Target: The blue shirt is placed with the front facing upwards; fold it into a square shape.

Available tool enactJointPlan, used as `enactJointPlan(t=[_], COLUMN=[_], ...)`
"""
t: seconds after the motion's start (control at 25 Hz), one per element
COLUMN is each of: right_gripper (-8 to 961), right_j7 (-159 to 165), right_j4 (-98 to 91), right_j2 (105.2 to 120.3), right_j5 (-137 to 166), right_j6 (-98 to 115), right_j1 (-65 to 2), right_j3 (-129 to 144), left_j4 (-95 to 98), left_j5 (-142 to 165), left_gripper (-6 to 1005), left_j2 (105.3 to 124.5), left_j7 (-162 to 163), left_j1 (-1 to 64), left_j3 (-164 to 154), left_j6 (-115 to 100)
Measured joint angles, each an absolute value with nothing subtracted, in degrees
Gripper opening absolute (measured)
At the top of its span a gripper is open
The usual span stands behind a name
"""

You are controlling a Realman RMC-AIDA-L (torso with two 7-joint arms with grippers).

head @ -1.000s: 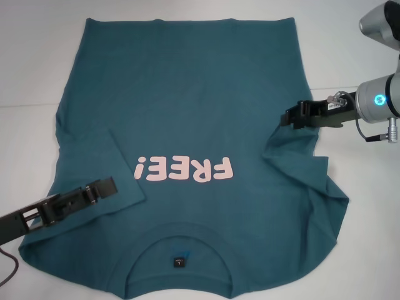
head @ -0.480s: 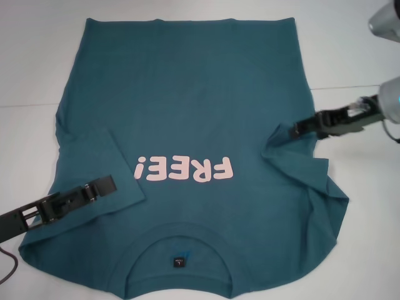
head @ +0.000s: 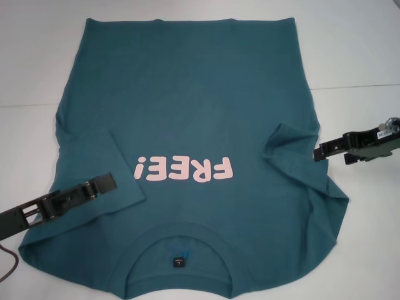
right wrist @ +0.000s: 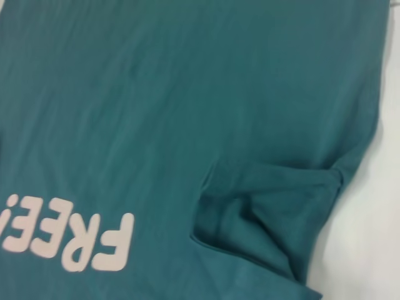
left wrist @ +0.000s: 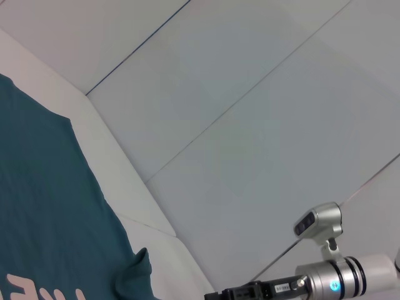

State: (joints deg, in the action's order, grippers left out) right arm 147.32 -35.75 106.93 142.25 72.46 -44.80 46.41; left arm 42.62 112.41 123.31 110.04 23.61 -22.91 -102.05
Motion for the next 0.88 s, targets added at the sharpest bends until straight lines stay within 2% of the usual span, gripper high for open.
enactJointPlan(t=[0.28,0.72,0.84,0.88], right_gripper=[910,855,640,597], right_j7=[147.3,148.7,148.7,148.8], right_j4=[-33.4,-30.3,-30.5,-30.5], right_j2=[109.04,109.84,109.85,109.84], right_j5=[143.0,142.9,142.8,142.8], right_j6=[67.8,63.9,63.9,64.0], right_j1=[-45.0,-46.3,-46.1,-46.0], right_j3=[46.5,46.0,46.0,46.0], left_j4=[42.6,42.6,42.6,42.5], left_j5=[112.4,112.4,112.4,112.4], left_gripper=[952,952,952,952], left_j2=[123.31,123.38,123.4,123.4], left_j7=[110.0,110.0,110.0,110.0], left_j1=[23.5,23.3,23.3,23.3], left_j3=[-22.9,-23.2,-23.2,-23.2], left_j6=[-101.8,-101.8,-101.8,-101.8])
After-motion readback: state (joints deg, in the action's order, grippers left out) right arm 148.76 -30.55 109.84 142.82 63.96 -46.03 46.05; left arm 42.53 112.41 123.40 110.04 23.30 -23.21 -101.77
